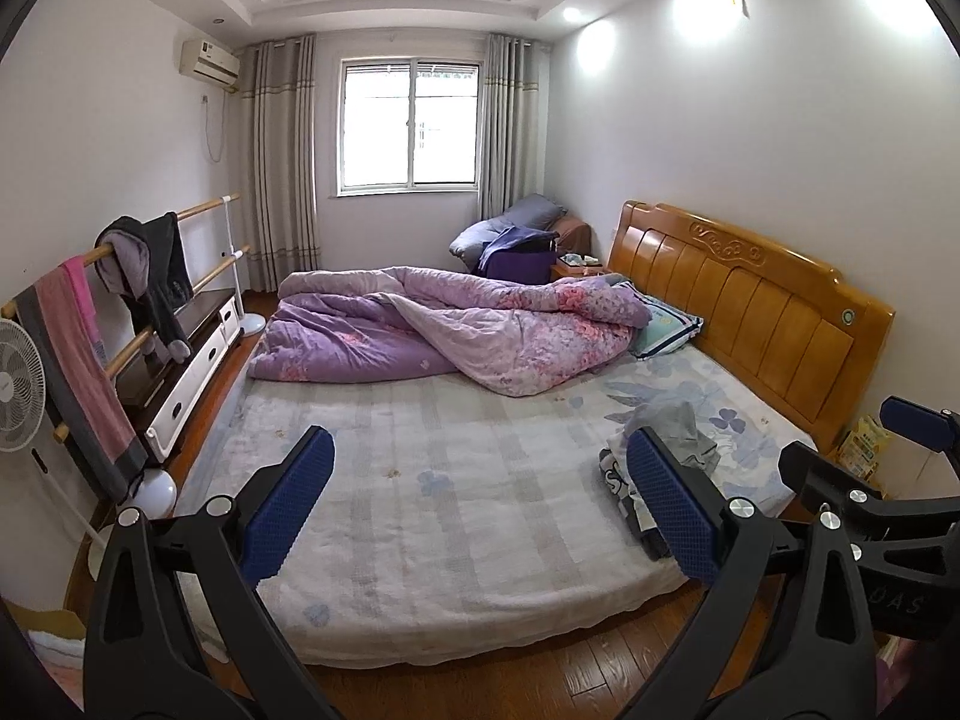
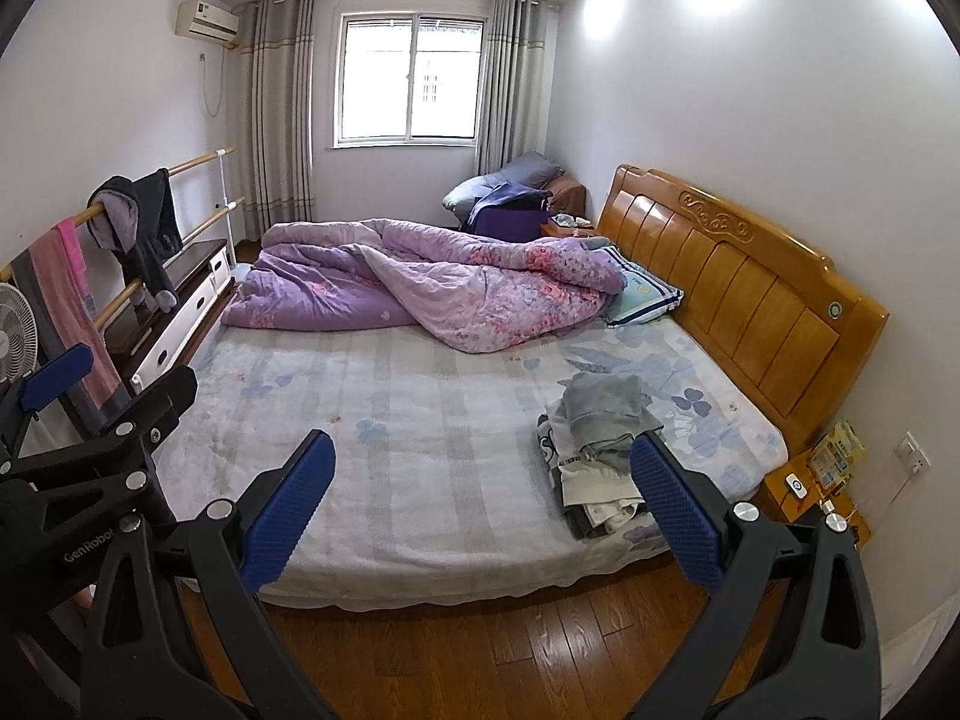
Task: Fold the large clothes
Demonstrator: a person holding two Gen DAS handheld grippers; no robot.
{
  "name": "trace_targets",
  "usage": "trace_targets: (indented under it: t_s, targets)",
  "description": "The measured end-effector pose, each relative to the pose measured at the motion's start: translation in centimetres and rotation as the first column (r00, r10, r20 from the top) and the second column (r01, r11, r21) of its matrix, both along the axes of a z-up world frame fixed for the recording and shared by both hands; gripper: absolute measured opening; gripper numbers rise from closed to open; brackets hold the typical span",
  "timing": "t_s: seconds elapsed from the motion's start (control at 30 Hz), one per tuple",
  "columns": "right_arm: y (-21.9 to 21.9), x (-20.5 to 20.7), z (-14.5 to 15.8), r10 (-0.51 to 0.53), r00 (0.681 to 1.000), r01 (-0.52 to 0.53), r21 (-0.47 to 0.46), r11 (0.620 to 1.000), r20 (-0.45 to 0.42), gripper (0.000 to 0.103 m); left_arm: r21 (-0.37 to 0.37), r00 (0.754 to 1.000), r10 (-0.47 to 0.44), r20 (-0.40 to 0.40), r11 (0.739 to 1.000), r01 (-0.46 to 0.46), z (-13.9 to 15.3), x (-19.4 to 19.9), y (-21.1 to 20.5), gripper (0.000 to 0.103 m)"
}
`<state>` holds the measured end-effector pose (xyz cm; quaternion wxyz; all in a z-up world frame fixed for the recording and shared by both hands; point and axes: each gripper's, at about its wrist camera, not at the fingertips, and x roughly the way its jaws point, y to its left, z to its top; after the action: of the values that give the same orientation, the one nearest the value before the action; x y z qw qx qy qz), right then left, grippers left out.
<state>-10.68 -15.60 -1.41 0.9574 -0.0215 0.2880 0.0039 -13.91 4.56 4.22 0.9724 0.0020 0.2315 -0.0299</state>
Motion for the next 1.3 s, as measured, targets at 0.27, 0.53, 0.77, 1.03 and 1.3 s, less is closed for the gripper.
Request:
trace_targets:
  t_s: [0.27,0.53,0.77,1.03,1.3]
  targets:
    - [-0.9,0.5,0.1,-0.006,1.000,0.006,-0.001,1.000,0.007,0.095,0.009,1.000,-0.003,0.009,1.000,0.003,0.2,1.0,-0.4,0.098]
    - [-0.9,0.5,0.1,-0.006,1.000,0.006,-0.001,1.000,0.007,0.095,0.015,1.000,-0.007,0.013,1.000,0.006,0.4,1.7,-0.8,0.098]
    - [-1.2,1.1,0.2,-0.005,1.000,0.005,-0.004,1.000,0.007,0.095,0.018,1.000,-0.009,0.016,1.000,0.009,0.3,2.3,-1.0,0.098]
    - [-1.3,1.6,0.1,-0.006,1.000,0.006,-0.005,1.000,0.003,0.095,0.025,1.000,-0.005,0.021,1.000,0.004,0.3,2.4,-1.2,0.098]
    - [-1.3,1.7,-0.1,-0.009,1.000,0.009,-0.007,1.000,0.001,0.095,0.025,1.000,-0.007,0.017,1.000,0.007,0.3,3.1,-0.8,0.098]
